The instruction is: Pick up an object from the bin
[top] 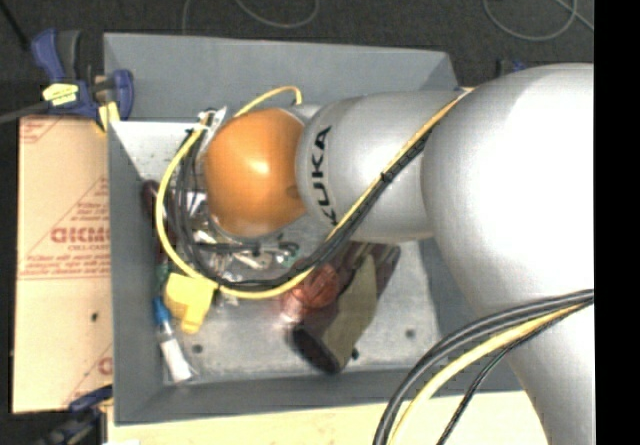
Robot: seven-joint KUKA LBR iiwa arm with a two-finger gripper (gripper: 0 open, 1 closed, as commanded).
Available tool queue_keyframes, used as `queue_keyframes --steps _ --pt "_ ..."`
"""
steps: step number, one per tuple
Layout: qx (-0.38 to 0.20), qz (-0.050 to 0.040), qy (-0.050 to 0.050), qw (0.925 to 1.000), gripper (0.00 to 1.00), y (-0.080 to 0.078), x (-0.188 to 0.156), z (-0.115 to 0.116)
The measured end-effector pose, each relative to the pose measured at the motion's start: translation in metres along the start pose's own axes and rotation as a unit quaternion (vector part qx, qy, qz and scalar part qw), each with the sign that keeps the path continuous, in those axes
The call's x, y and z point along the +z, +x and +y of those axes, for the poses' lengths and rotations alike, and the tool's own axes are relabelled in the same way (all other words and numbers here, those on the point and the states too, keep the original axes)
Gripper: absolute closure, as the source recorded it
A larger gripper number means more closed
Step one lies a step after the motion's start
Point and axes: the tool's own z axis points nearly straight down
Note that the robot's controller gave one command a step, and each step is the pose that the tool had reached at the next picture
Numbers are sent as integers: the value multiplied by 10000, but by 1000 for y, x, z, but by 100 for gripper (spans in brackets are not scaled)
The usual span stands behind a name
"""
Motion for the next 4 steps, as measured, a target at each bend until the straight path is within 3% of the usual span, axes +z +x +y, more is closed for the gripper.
queue_keyframes --steps 1,2,4 --pt "0 9 -11 10000 100 1 -4 1" --pt "6 40 -31 10000 100 2 -25 2" --pt "15 9 -12 10000 100 0 -73 0"
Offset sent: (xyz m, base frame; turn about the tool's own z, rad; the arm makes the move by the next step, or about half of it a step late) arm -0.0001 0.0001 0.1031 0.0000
